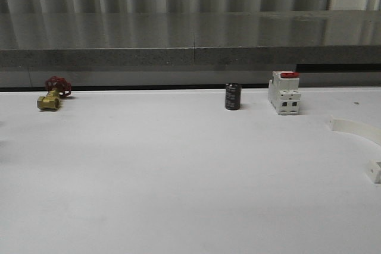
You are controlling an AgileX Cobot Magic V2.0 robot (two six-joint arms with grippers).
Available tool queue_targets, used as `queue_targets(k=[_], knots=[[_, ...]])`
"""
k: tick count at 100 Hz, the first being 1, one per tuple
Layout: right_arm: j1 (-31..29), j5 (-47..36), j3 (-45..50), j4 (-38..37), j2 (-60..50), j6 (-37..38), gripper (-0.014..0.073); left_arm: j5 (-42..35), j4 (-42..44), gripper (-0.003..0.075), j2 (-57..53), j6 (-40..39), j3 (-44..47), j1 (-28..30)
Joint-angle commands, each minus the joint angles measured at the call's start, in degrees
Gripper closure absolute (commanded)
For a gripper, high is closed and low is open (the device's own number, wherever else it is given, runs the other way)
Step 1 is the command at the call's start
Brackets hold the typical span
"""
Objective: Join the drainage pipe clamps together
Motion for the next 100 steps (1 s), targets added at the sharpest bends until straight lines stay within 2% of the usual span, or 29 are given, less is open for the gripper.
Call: queue_targets(k=[1,13,33,49,72,93,100], knots=[[-0.08,-4.57,-0.95,-0.2,-0.82,-0.22,0.0659,-1.42,-0.38,0.0659,-3.99,-0.18,-1.67,-0.62],[-0.08,-4.57,-0.95,-0.2,-0.82,-0.22,0.0659,-2.49,-0.38,0.0658,-6.73,-0.57,-1.72,-3.33],[-0.08,-4.57,-0.95,-0.2,-0.82,-0.22,0.0659,-3.01,-0.67,0.0658,-9.97,-7.26,-1.72,-10.61],[-0.08,-4.57,-0.95,-0.2,-0.82,-0.22,0.0659,-4.08,-0.67,0.0658,-9.71,-13.06,-1.72,-18.79],[-0.08,-4.57,-0.95,-0.2,-0.82,-0.22,0.0659,-7.29,-1.51,0.0657,-7.05,-15.84,-1.72,-29.4],[-0.08,-4.57,-0.95,-0.2,-0.82,-0.22,0.0659,-8.0,-1.92,0.0656,-3.92,-16.38,-1.72,-33.03],[-0.08,-4.57,-0.95,-0.2,-0.82,-0.22,0.0659,-8.0,-2.4,0.0621,-3.56,-16.43,-1.72,-33.03]])
